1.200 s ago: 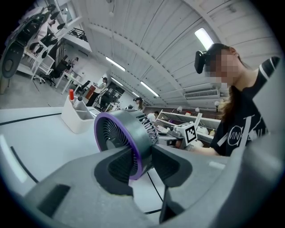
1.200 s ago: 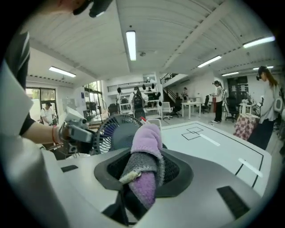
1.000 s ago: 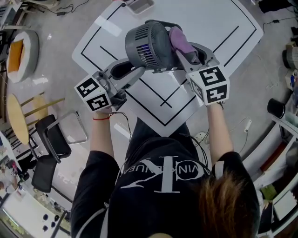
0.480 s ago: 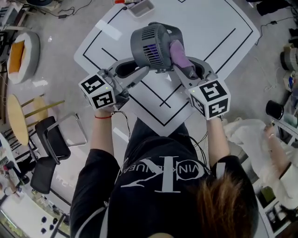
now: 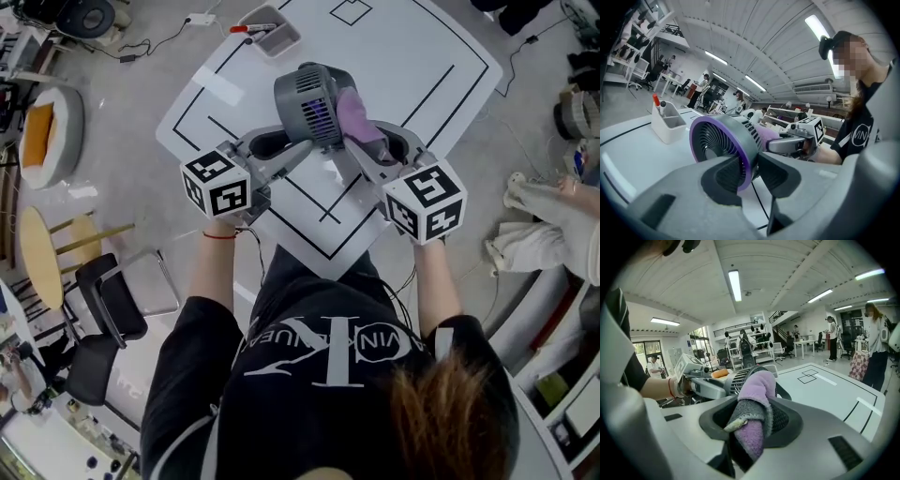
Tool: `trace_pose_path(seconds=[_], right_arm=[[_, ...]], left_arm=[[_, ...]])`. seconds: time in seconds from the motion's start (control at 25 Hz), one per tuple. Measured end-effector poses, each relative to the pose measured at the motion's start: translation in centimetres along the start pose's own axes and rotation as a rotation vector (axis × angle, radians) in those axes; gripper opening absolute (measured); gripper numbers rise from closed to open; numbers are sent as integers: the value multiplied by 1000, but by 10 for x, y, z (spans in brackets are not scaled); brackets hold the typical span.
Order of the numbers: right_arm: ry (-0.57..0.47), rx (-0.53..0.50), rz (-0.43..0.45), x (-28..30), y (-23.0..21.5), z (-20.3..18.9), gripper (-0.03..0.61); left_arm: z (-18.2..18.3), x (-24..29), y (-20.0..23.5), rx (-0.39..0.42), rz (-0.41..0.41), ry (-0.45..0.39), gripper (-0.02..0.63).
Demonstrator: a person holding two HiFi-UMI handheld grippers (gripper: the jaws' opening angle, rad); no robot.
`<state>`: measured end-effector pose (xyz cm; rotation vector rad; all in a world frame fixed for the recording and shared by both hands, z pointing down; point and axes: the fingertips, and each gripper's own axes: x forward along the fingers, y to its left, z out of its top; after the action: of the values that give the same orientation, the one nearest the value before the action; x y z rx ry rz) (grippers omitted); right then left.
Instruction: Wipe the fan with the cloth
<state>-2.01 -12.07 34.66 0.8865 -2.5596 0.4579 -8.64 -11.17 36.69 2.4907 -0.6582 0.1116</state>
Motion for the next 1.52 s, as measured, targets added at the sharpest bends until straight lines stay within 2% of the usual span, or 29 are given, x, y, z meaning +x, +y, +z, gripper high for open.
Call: trace_pose_path(seconds=[0.12,0.48,0.64,0.8,0.96,1.32,1.52], right_arm=[[-36,43,6,-5,2,7,133],[-76,91,-56,-23,-11,11,133],[-155,175,-67,-34,-20,21,134],[-248,239,-132,-56,-39,33,135],[-275,240,-177,-74,-50,35,135],[-269,244,-184,-89,-46,27,137],[-275,241,-193,-94,-49,26,137]], left_arm=[[1,5,-3,4,3,12,112],[6,22,-9,-10,5,24,110],[7,30,-11,-28,9,14,109],[8,38,-14,-20,16,10,104],[9,44,-18,-10,26,8,101],[9,61,-26,18,51,17,100],[9,65,-26,7,43,6,101]])
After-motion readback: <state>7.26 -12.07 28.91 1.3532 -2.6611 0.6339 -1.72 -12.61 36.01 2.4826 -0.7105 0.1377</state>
